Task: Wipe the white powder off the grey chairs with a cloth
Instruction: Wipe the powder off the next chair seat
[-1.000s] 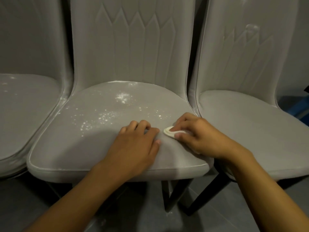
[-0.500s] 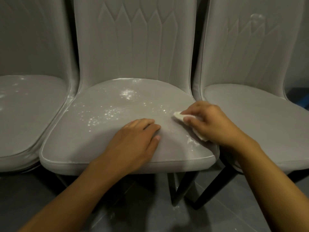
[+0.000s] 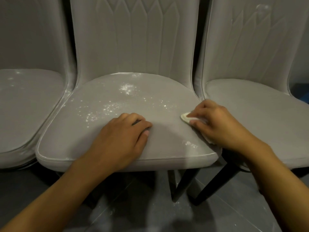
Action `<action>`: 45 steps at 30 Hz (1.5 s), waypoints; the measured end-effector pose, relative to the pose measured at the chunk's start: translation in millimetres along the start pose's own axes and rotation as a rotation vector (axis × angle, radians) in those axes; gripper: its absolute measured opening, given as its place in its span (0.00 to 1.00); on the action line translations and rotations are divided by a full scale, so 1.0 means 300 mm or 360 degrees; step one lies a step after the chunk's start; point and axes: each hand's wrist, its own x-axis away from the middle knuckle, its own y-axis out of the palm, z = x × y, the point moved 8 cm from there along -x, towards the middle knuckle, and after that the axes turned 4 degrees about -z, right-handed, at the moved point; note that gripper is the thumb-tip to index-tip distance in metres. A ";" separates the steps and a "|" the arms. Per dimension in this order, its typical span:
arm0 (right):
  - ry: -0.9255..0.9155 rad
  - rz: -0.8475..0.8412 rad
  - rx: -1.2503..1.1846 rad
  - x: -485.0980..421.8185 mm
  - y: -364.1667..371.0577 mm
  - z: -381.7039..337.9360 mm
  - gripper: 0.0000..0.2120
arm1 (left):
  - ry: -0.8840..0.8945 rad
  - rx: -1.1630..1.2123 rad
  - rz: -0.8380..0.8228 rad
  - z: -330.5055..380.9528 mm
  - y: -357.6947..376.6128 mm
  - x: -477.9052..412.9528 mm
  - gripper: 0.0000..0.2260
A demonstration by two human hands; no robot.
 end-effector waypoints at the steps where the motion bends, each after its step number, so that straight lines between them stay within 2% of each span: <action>1: -0.0020 -0.0045 0.0009 0.005 0.021 -0.010 0.15 | -0.0004 0.0000 0.0004 -0.001 0.000 0.001 0.22; 6: -0.0500 -0.0521 -0.0483 0.039 0.114 -0.216 0.11 | -0.0005 -0.0029 -0.0024 0.000 0.004 -0.011 0.21; 7: -0.0522 -0.0517 -0.0556 0.038 0.107 -0.225 0.11 | -0.0007 -0.0031 -0.0028 -0.001 0.007 -0.011 0.21; 9: -0.0420 -0.0220 -0.0515 0.014 0.053 -0.167 0.11 | -0.0007 -0.0010 -0.0024 -0.006 0.009 -0.007 0.21; 11: -0.0191 0.0090 -0.0241 0.004 0.003 -0.077 0.12 | -0.0008 0.0014 -0.0009 -0.009 0.009 0.002 0.22; 12: -0.0117 0.0133 -0.0117 0.005 0.000 -0.057 0.12 | -0.0007 0.0018 -0.0002 -0.008 0.008 0.005 0.22; 14: -0.0152 0.0033 -0.0037 0.013 0.041 -0.083 0.13 | -0.0001 0.0016 -0.0003 -0.005 0.008 0.004 0.21; 18: -0.0532 -0.0311 -0.0380 0.042 0.114 -0.250 0.11 | 0.0008 0.0001 -0.0010 -0.006 0.010 -0.004 0.21; 20: -0.0532 -0.0207 -0.0401 0.025 0.087 -0.238 0.12 | 0.0013 0.0015 -0.0005 -0.007 0.009 -0.004 0.21; 22: -0.0339 0.0060 -0.0203 0.003 0.044 -0.171 0.13 | 0.0014 0.0045 0.0004 -0.008 0.008 0.001 0.22; 23: -0.0246 0.0113 -0.0110 0.000 0.038 -0.146 0.13 | 0.0012 0.0052 0.0008 -0.008 0.007 0.003 0.22; 25: -0.0289 0.0028 -0.0070 0.002 0.066 -0.158 0.13 | 0.0014 0.0043 0.0017 -0.007 0.005 0.004 0.22; 28: -0.0508 -0.0273 -0.0298 0.024 0.122 -0.239 0.09 | 0.0008 0.0029 0.0010 -0.005 0.003 -0.002 0.20; 30: -0.0539 -0.0338 -0.0363 0.019 0.110 -0.251 0.09 | 0.0000 0.0034 0.0004 -0.006 0.005 -0.006 0.20; 33: -0.0357 -0.0003 -0.0237 -0.075 0.043 -0.167 0.13 | -0.0006 0.0081 0.0046 -0.011 0.002 -0.002 0.20; 35: -0.0052 0.0204 -0.0121 -0.194 0.015 -0.066 0.14 | -0.0023 0.0100 0.0070 -0.016 0.000 0.000 0.19; 36: 0.0118 0.0208 -0.0118 -0.256 0.024 -0.018 0.15 | -0.0028 0.0105 0.0075 -0.016 -0.001 0.000 0.19; 38: 0.0312 0.0077 -0.0127 -0.348 0.077 0.028 0.16 | -0.0029 0.0117 0.0076 -0.015 -0.005 -0.003 0.19; 39: 0.0302 -0.0005 -0.0072 -0.368 0.108 0.014 0.16 | -0.0027 0.0122 0.0076 -0.015 -0.006 -0.004 0.19; 41: 0.0111 -0.0116 -0.0001 -0.366 0.147 -0.061 0.14 | -0.0026 0.0125 0.0081 -0.015 -0.008 -0.005 0.19; 44: -0.0233 -0.0337 -0.0233 -0.289 0.157 -0.174 0.13 | -0.0027 0.0116 0.0085 -0.016 -0.007 -0.006 0.19; 45: -0.0234 -0.0342 -0.0282 -0.283 0.149 -0.167 0.13 | -0.0026 0.0123 0.0090 -0.016 -0.007 -0.006 0.19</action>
